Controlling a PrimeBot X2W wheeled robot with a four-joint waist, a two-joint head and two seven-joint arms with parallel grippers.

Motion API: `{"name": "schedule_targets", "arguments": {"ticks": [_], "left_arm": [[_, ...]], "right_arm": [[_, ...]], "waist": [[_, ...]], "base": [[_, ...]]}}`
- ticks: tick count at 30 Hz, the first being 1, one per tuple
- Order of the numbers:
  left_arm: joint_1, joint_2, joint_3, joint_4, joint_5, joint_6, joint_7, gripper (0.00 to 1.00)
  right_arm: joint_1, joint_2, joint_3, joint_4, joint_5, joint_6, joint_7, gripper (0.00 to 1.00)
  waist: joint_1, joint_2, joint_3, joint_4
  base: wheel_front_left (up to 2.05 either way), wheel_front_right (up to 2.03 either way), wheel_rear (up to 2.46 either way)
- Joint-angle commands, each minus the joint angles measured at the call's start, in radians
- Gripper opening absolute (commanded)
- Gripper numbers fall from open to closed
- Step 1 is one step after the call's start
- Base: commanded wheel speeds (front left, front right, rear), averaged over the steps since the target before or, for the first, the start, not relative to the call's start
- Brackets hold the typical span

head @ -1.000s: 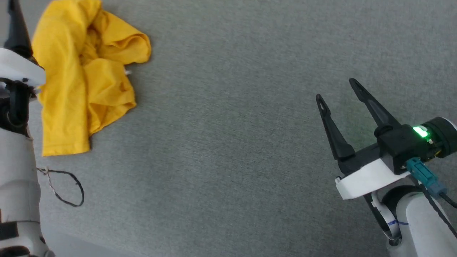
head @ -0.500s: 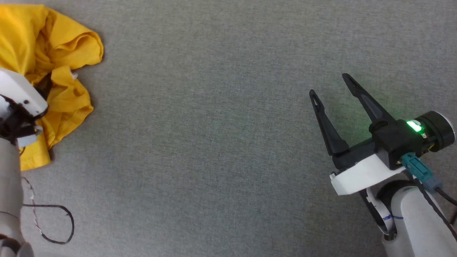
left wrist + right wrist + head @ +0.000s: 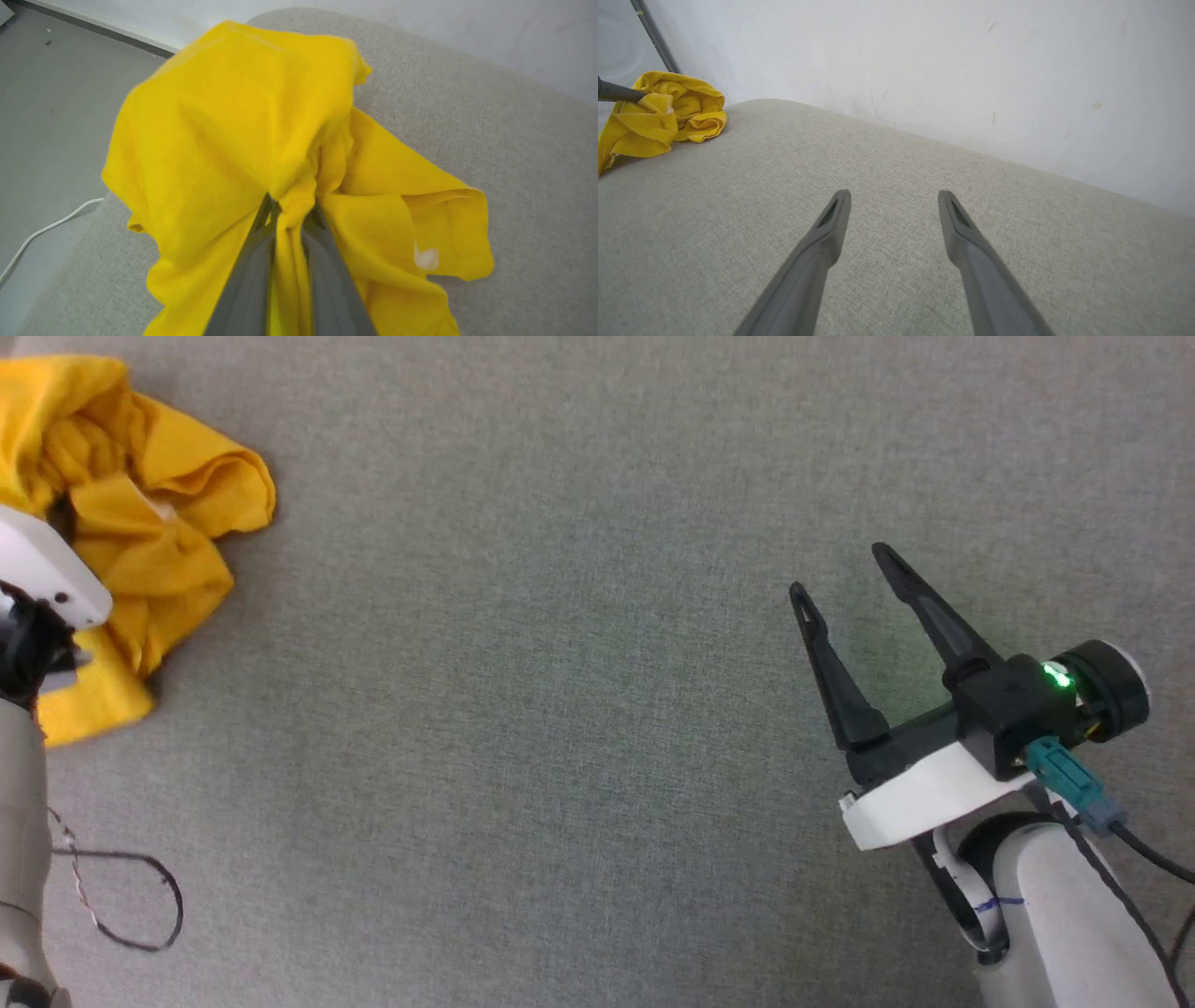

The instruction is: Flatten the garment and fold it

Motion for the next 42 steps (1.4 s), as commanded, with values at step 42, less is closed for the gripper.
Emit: {"name": "schedule_targets", "arguments": {"ticks": [42], "left_arm": [[0.513, -0.243, -0.524, -0.826, 0.028, 0.073, -0.237, 0.00]], "right_arm": [[0.225, 0.078, -0.161, 0.034, 0.069, -0.001, -0.048, 1.00]], "waist": [[0.0000, 0.0000, -0.352, -0.356]], "base": [[0.00, 0.00, 0.00]]}}
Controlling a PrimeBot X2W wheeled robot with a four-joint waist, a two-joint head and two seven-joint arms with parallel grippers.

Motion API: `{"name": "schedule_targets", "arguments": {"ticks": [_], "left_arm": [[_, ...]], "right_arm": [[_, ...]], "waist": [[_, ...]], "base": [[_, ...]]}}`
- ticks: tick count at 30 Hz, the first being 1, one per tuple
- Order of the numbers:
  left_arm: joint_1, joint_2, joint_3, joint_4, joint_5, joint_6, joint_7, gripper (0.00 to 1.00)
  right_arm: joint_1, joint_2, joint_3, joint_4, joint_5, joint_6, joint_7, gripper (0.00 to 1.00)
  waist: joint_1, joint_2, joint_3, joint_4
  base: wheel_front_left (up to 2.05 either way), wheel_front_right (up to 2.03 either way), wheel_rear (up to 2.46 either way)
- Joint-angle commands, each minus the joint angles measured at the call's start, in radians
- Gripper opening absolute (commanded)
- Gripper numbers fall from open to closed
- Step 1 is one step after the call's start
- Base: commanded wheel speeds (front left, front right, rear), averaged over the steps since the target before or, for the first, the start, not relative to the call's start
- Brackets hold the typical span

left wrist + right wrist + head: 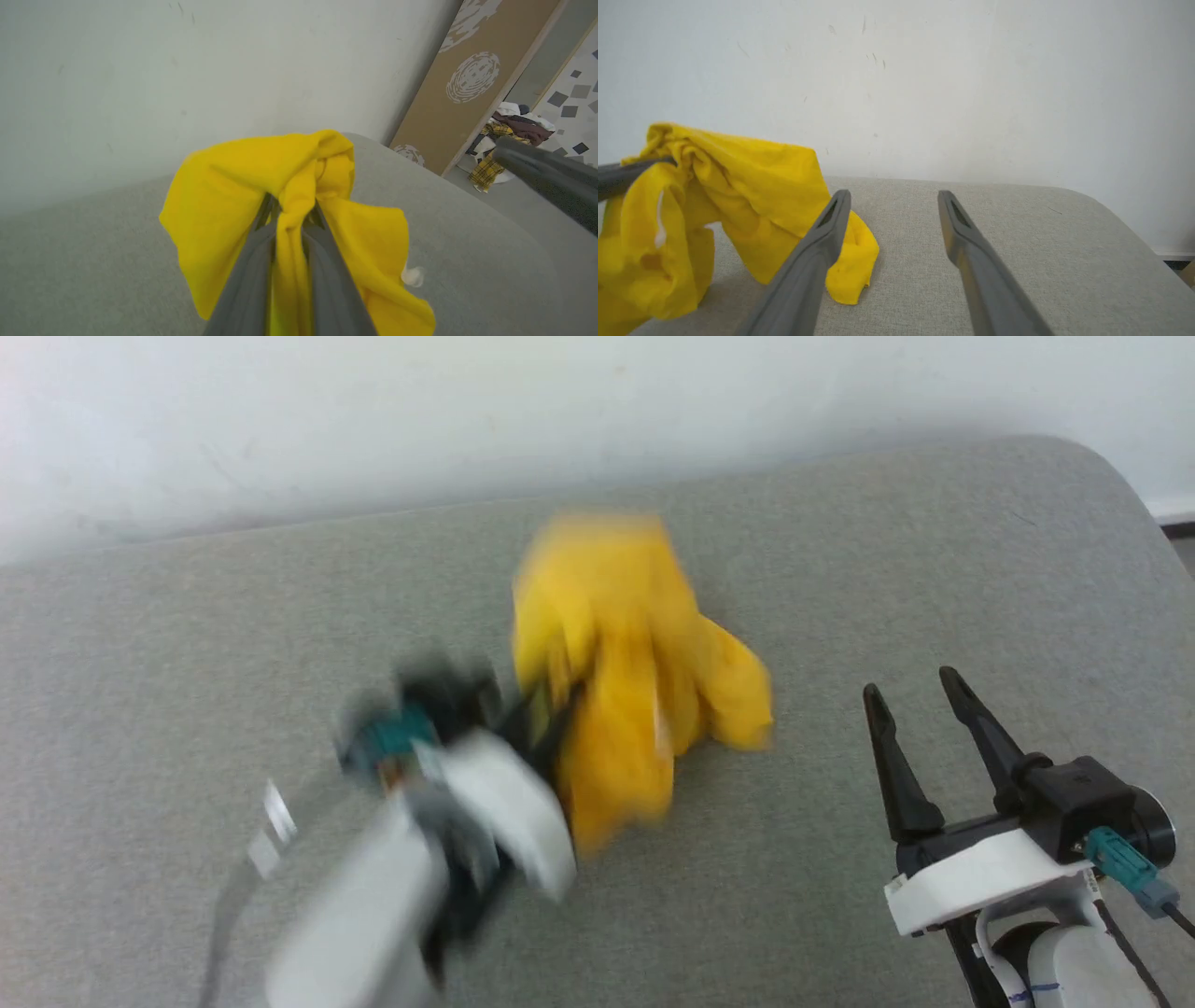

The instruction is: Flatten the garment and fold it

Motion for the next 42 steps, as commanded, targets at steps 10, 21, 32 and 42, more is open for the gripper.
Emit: {"name": "schedule_targets", "arguments": {"ticks": [10, 21, 32, 42], "left_arm": [[0.269, -0.069, -0.169, 0.146, 0.029, 0.015, -0.032, 1.00], [0.238, -0.120, -0.050, 0.007, 0.011, 0.071, -0.206, 1.00], [0.314, -0.030, 0.245, -0.111, 0.056, 0.215, -0.222, 1.00], [0.462, 0.031, 0.372, -0.165, 0.089, 0.224, -0.223, 1.00]], "right_arm": [[0.000, 0.003, 0.007, 0.004, -0.002, -0.001, 0.007, 1.00], [0.017, 0.003, 0.005, -0.002, -0.007, -0.001, 0.018, 1.00], [0.036, 0.003, -0.002, -0.016, -0.015, -0.001, 0.038, 1.00], [0.043, 0.003, 0.024, -0.022, -0.031, -0.001, 0.067, 1.00]], "waist": [[0.0000, -0.0002, -0.004, 0.037], [0.0000, -0.0002, -0.037, 0.078], [0.0000, -0.0002, -0.054, 0.101], [0.0000, -0.0002, -0.061, 0.116]], "base": [[0.00, 0.00, 0.00], [0.00, 0.00, 0.00], [0.00, 0.00, 0.00], [0.00, 0.00, 0.00]]}}
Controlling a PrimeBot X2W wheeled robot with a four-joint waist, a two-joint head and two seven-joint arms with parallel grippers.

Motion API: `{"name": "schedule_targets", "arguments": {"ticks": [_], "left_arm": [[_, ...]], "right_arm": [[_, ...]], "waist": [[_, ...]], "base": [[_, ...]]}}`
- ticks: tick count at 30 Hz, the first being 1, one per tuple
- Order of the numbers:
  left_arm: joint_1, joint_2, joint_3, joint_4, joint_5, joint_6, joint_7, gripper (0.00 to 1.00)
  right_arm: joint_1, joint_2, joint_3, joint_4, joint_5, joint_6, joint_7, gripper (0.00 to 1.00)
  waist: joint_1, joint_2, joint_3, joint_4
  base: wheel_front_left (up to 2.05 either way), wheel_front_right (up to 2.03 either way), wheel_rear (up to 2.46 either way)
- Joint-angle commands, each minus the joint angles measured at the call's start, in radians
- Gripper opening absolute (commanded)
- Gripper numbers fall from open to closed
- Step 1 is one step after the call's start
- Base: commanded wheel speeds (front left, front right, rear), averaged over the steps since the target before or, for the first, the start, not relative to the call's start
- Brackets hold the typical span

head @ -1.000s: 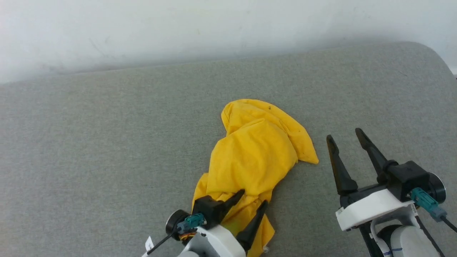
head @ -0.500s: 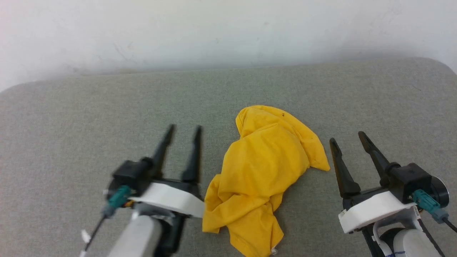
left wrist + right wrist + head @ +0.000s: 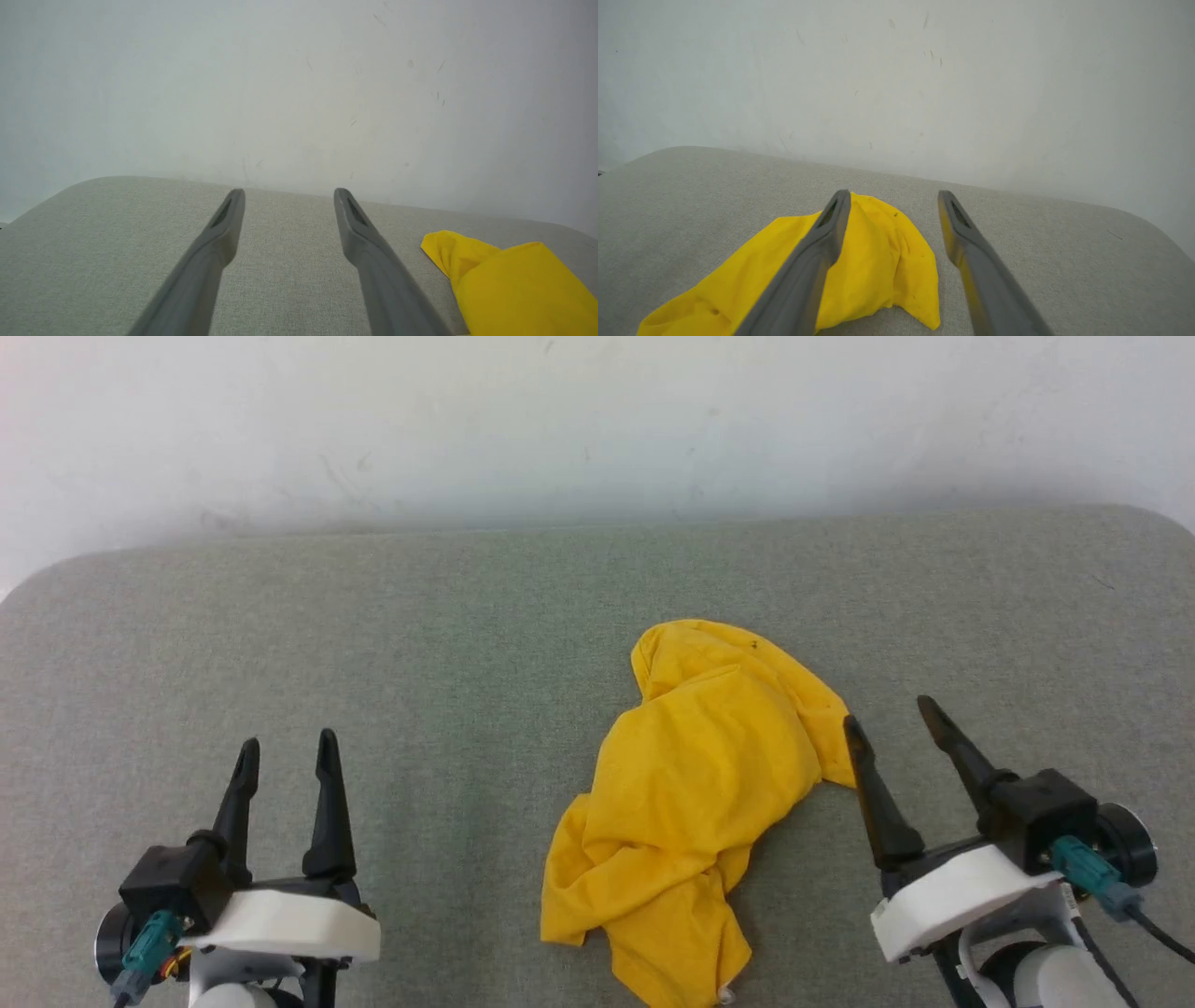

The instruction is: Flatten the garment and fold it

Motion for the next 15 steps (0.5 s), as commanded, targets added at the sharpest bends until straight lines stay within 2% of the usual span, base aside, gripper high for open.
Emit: {"name": "schedule_targets", "arguments": {"ticks": [1, 4, 7, 11, 15], "left_arm": [[0.010, 0.002, 0.005, -0.006, 0.009, -0.006, -0.005, 1.00], [0.010, -0.009, 0.007, -0.009, 0.010, -0.013, -0.005, 1.00], [0.005, -0.022, 0.007, -0.007, 0.013, -0.020, -0.005, 1.00], [-0.002, -0.038, 0.007, 0.001, 0.016, -0.028, -0.005, 1.00], [-0.010, -0.058, 0.010, 0.009, 0.019, -0.040, -0.005, 1.00]], "right_arm": [[0.005, 0.002, 0.014, -0.003, -0.010, -0.001, 0.010, 1.00], [-0.013, -0.002, 0.072, -0.001, -0.030, -0.001, 0.034, 1.00], [-0.038, -0.044, 0.185, 0.018, -0.012, -0.001, 0.090, 1.00], [-0.081, -0.123, 0.371, 0.060, 0.075, -0.001, 0.222, 1.00], [-0.124, -0.178, 0.505, 0.113, 0.172, -0.001, 0.320, 1.00]], "waist": [[0.0001, -0.0001, 0.002, 0.006], [0.0001, -0.0001, 0.004, 0.014], [0.0001, -0.0001, 0.003, 0.025], [0.0001, -0.0001, 0.001, 0.044], [0.0001, -0.0001, 0.004, 0.069]], "base": [[0.00, 0.00, 0.00], [0.00, 0.00, 0.00], [0.00, 0.00, 0.00], [0.00, 0.00, 0.00], [0.00, 0.00, 0.00]]}}
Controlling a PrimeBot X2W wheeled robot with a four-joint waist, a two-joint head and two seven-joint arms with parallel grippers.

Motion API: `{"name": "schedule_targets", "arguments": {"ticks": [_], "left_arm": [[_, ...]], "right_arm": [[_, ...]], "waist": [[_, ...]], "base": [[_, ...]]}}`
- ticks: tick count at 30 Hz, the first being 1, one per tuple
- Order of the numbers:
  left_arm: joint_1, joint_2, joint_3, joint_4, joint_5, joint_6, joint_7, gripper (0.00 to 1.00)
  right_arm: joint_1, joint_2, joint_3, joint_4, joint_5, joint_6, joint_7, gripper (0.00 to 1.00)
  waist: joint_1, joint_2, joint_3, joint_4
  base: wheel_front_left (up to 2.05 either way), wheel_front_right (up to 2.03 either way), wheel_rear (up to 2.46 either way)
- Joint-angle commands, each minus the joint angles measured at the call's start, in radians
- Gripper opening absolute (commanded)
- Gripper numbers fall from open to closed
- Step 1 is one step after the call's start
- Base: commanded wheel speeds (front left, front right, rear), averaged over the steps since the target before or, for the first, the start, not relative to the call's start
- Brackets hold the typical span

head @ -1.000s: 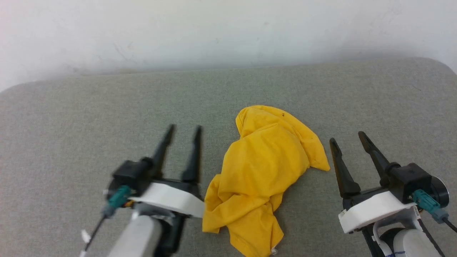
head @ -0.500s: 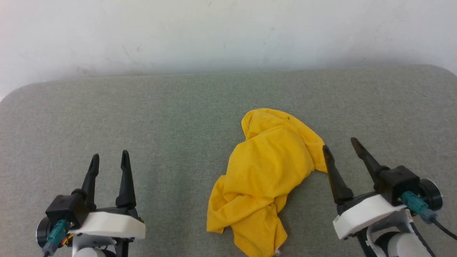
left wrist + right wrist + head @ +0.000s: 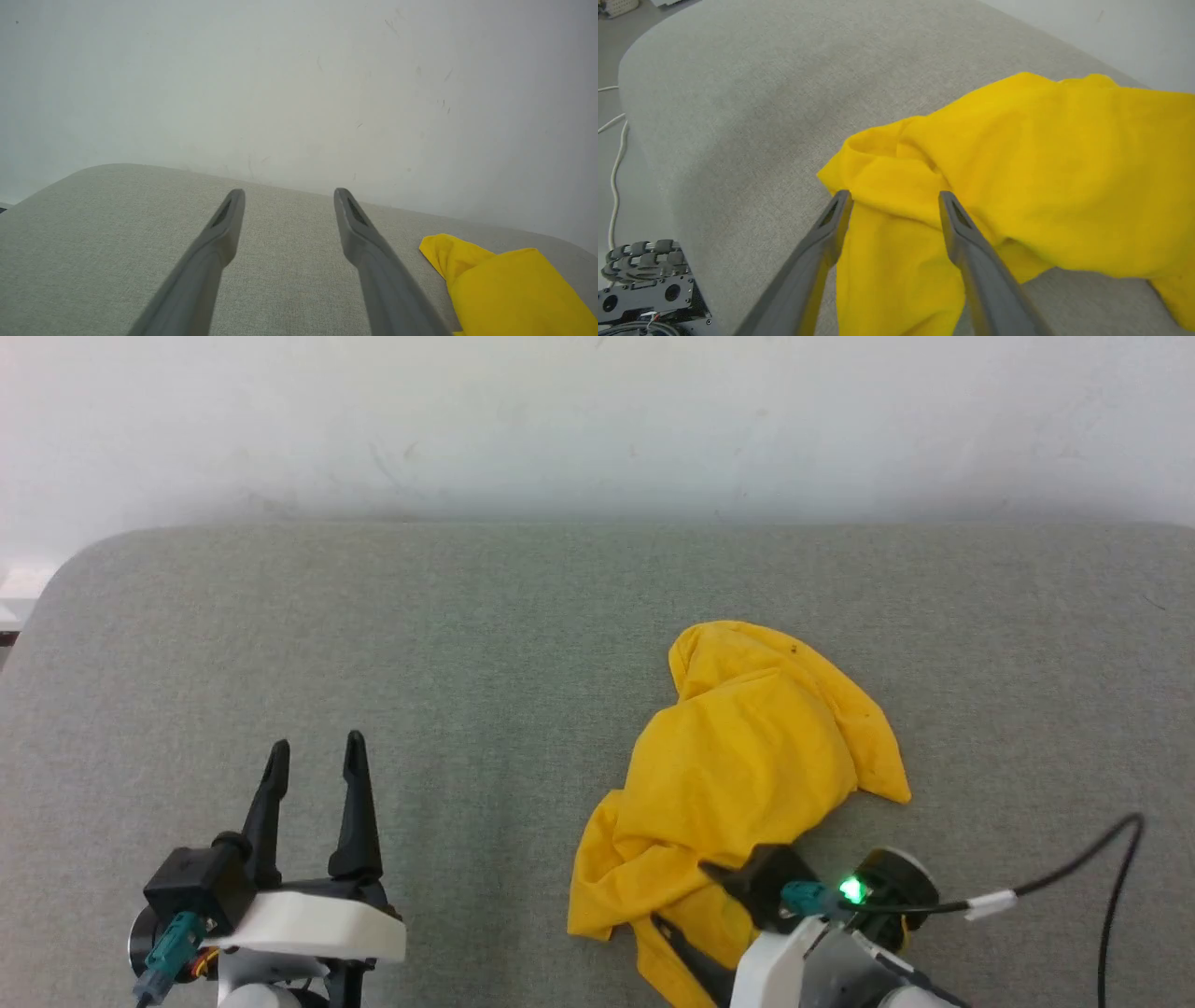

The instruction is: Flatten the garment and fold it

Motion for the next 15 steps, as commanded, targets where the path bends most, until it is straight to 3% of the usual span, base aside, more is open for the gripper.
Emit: {"name": "schedule_targets", "arguments": {"ticks": [1, 11, 12, 13, 15], "left_arm": [[-0.016, -0.007, 0.006, 0.005, 0.011, -0.008, -0.005, 1.00], [-0.017, -0.048, 0.030, 0.035, 0.023, -0.040, -0.005, 1.00], [-0.017, -0.052, 0.032, 0.038, 0.024, -0.043, -0.005, 1.00], [-0.015, -0.055, 0.034, 0.041, 0.025, -0.045, -0.005, 1.00], [-0.012, -0.059, 0.039, 0.047, 0.028, -0.049, -0.005, 1.00]], "right_arm": [[-0.024, -0.017, 0.035, 0.024, 0.024, -0.001, 0.029, 1.00], [-0.099, -0.078, 0.243, 0.259, 0.179, -0.001, 0.213, 1.00], [-0.102, -0.080, 0.257, 0.274, 0.192, -0.001, 0.232, 0.93], [-0.103, -0.080, 0.268, 0.286, 0.208, -0.001, 0.251, 0.46], [-0.109, -0.081, 0.295, 0.291, 0.241, -0.001, 0.276, 0.00]], "waist": [[0.0000, -0.0001, 0.005, 0.017], [0.0000, -0.0001, 0.018, 0.044], [0.0000, -0.0001, 0.016, 0.044], [0.0000, -0.0001, 0.013, 0.044], [0.0000, -0.0001, 0.009, 0.040]], "base": [[0.00, 0.00, 0.00], [0.00, 0.00, 0.00], [0.00, 0.00, 0.00], [0.00, 0.00, 0.00], [0.00, 0.00, 0.00]]}}
